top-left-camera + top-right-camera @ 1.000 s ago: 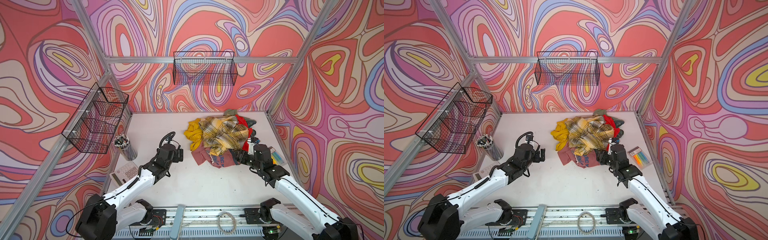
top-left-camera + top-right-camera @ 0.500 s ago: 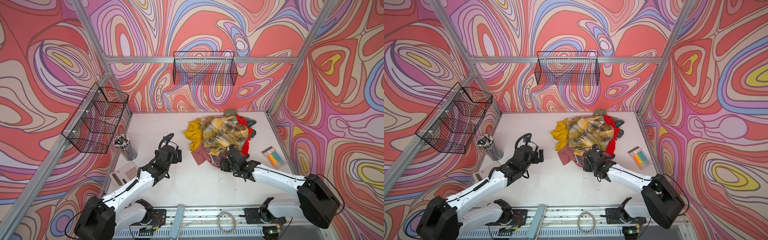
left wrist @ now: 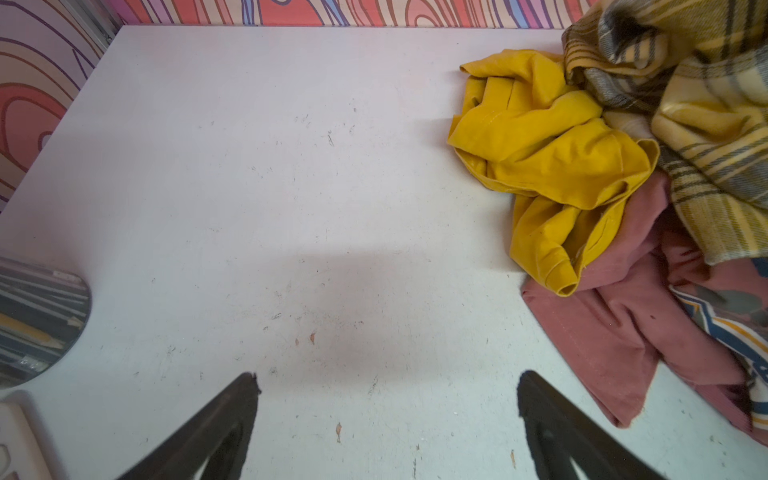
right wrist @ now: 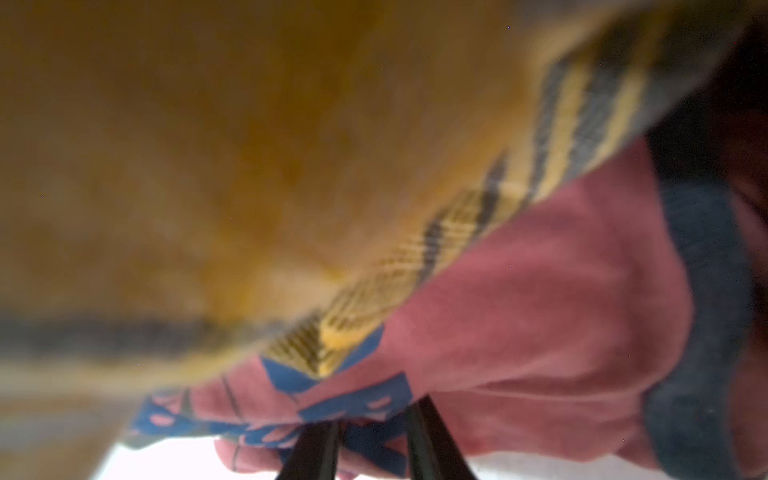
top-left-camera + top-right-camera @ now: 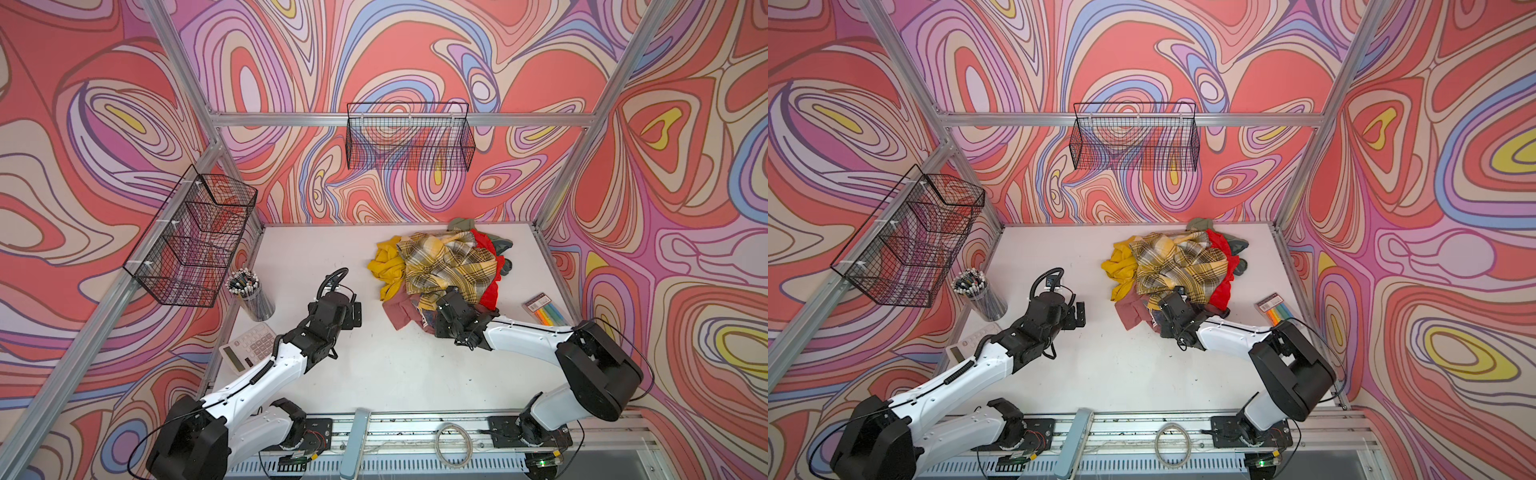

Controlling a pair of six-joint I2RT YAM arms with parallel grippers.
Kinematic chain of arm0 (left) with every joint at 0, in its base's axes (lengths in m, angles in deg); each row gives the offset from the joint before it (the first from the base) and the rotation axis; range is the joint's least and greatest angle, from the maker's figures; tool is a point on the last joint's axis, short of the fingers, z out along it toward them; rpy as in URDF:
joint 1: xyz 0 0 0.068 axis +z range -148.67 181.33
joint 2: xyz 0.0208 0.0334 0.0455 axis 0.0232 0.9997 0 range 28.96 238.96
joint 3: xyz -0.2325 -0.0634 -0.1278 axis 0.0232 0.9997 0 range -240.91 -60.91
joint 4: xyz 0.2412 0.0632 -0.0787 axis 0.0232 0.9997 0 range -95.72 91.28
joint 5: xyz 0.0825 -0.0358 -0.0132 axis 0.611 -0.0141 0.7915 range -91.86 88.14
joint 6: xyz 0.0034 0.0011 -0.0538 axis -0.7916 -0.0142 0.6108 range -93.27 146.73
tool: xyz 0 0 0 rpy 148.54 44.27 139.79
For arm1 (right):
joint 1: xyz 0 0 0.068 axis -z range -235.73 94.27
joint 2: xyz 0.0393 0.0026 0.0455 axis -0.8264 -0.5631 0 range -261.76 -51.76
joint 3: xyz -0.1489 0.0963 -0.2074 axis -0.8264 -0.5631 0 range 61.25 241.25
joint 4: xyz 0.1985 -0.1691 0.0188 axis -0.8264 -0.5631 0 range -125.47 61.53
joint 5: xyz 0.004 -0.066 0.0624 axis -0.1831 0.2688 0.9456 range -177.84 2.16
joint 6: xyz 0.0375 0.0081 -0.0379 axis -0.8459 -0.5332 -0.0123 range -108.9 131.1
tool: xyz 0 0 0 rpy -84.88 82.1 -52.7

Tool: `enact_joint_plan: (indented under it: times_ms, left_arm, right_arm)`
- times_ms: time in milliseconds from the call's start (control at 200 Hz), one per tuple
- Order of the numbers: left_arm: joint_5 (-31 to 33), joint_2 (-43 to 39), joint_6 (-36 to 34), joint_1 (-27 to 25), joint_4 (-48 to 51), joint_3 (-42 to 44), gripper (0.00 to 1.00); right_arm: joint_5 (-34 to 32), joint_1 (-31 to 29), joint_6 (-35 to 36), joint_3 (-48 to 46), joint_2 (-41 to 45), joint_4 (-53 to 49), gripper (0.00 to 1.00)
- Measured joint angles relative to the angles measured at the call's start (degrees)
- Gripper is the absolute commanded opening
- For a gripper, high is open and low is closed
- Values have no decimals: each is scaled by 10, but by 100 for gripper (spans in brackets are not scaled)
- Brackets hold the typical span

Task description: Pick out a specific cloth from the pile

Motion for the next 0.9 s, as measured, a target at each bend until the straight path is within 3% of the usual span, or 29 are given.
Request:
enact_joint_plan:
  times_ms: [30,285,626,901]
  left_arm:
    - [0,0,0,0,1,0,100]
    - [0,0,-2,0,27,-7,100]
    - [-15,17,-6,-2,57,-28,99]
    - [-58,36,-34,-38,63,-68,96]
  right_arm:
    - [-3,0,0,0,-1,2,0]
    - [-20,-1,-1,-1,12,6,0]
    - [-40,-1,11,10,166,-24,0]
    - [-38,0,39,58,216,-74,0]
